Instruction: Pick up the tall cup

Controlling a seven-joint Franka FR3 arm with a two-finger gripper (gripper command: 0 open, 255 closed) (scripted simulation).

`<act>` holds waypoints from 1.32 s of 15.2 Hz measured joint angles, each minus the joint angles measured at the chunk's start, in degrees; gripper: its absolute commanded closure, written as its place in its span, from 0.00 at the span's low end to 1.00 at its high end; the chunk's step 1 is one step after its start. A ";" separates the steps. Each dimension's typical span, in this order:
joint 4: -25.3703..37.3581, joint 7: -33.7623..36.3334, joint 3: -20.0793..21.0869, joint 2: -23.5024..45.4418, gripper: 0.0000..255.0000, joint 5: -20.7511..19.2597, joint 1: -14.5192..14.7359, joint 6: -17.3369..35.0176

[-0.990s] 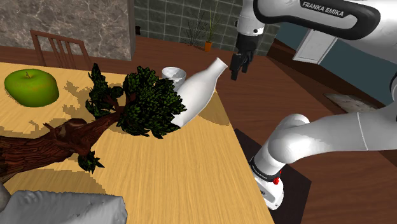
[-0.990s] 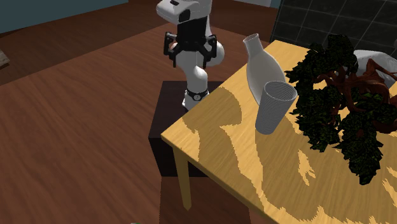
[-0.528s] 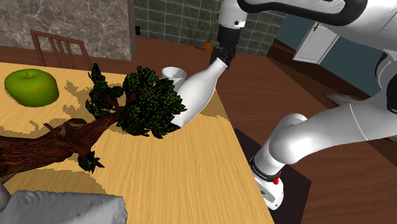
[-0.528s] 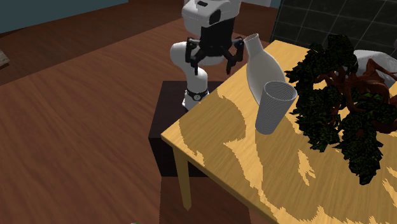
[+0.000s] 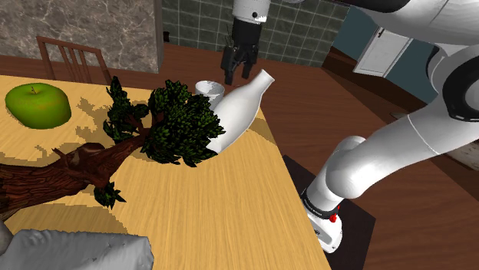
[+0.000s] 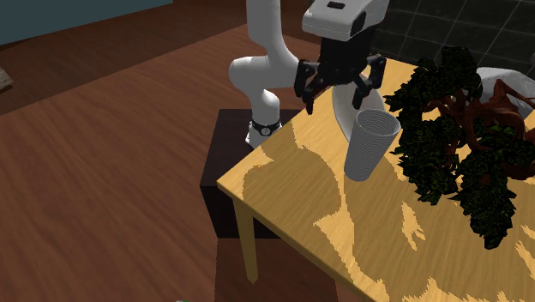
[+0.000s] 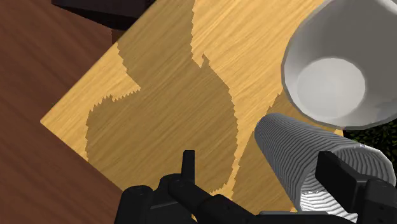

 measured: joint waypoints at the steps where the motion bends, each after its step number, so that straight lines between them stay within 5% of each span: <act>1: 1.01 0.86 0.78 1.08 0.00 0.62 0.45 0.57; 5: 5.70 2.39 2.26 5.45 0.00 1.71 1.26 1.63; 12: 0.62 2.12 2.64 5.18 0.00 2.09 1.49 6.57; 13: 0.34 2.08 2.64 5.14 1.00 2.10 1.49 6.82; 20: 0.06 2.05 2.64 5.08 1.00 2.11 1.49 7.07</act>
